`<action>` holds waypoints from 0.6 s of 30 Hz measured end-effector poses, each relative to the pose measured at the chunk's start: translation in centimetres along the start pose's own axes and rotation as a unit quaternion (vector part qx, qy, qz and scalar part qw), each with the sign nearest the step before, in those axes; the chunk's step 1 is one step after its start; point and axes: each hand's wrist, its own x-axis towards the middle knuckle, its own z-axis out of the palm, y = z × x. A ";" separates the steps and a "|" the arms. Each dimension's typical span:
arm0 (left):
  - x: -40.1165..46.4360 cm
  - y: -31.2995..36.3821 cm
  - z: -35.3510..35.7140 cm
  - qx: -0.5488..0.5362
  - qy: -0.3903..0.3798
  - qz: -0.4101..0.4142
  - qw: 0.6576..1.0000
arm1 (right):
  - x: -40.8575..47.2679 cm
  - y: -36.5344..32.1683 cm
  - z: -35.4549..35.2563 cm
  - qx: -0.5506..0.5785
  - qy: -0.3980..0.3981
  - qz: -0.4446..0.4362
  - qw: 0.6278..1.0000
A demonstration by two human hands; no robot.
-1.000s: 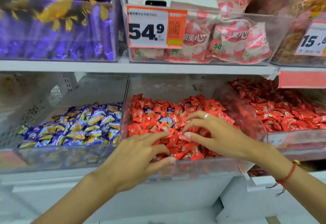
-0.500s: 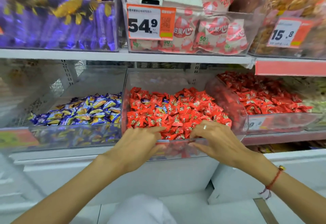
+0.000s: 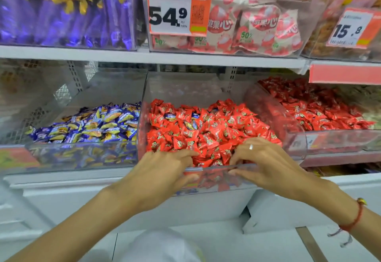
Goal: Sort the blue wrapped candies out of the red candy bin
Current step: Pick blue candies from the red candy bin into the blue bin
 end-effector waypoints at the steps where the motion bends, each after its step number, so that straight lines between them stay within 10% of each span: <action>1: -0.1 0.1 0.1 0.000 -0.002 -0.003 1.000 | -0.2 -0.2 -0.2 0.004 -0.004 0.005 1.000; 7: -0.2 -0.2 -0.6 0.010 -0.006 0.004 1.000 | 0.9 -0.5 -2.2 0.062 -0.099 0.054 0.992; 14: 1.4 -2.6 -2.7 -0.067 0.097 -0.048 0.992 | 7.0 0.6 -3.2 0.097 -0.017 0.121 0.988; 18: 8.5 -5.4 -1.9 -0.017 0.015 -0.109 0.994 | 13.5 3.2 1.0 0.051 -0.065 0.161 0.984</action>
